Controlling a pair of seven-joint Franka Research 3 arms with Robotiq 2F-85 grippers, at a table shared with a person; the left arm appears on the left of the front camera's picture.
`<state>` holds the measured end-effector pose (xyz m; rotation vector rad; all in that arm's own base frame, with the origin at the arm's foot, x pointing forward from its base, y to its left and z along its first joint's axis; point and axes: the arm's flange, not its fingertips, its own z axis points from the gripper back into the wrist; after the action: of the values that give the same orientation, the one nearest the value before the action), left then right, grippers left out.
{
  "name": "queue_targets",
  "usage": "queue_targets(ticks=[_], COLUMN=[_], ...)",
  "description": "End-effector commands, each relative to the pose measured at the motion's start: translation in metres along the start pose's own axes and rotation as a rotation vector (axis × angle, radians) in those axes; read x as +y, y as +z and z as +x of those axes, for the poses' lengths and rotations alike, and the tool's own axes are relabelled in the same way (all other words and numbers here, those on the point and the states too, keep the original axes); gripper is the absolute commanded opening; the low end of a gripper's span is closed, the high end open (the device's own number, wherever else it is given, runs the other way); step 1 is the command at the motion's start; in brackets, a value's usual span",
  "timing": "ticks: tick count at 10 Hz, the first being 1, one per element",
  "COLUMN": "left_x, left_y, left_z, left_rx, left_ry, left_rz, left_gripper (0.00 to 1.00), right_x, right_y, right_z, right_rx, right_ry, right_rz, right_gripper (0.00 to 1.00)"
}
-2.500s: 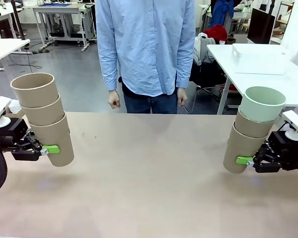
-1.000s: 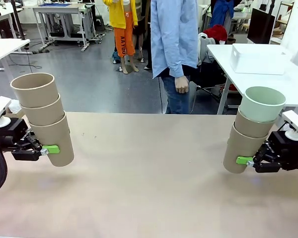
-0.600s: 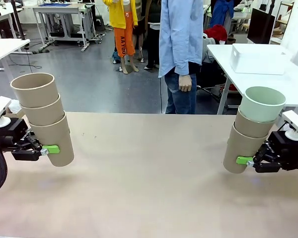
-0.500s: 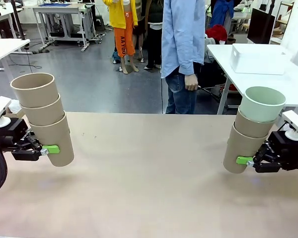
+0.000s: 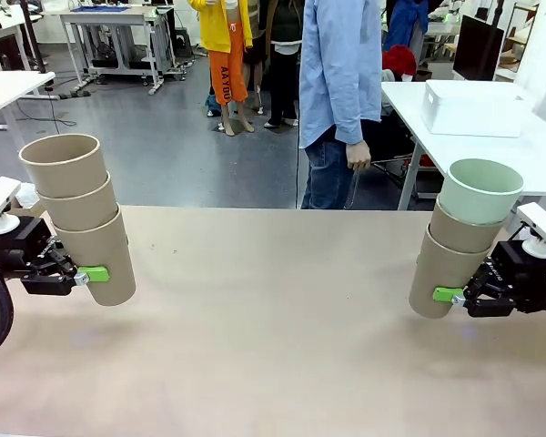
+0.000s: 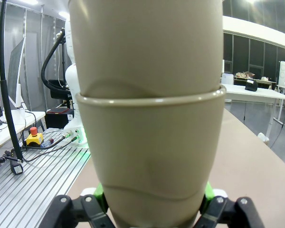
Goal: Stack the cups and store them in the basket.
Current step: Place the stack of Reusable plastic cups into the Pantry Basket.
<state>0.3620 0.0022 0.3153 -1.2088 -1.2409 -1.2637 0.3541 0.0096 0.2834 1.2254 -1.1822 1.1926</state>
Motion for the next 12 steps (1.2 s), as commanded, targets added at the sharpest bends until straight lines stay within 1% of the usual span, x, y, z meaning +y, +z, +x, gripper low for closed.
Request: queue_targets(ticks=[1,12], left_x=[-0.0002,-0.0002], left_y=[-0.0002,-0.0002], left_z=[0.0027,0.0027], left_rx=[-0.005,-0.005], left_ry=[-0.009,-0.009], left_rz=[-0.003,-0.003], left_gripper=[0.85,0.85], right_x=[-0.0031,-0.0031], right_y=[-0.0027,-0.0027], right_z=[0.0036,0.0036], right_rx=[-0.013,-0.013], right_ry=[0.01,0.01], right_rz=[-0.016,-0.016], right_gripper=[0.83,0.83])
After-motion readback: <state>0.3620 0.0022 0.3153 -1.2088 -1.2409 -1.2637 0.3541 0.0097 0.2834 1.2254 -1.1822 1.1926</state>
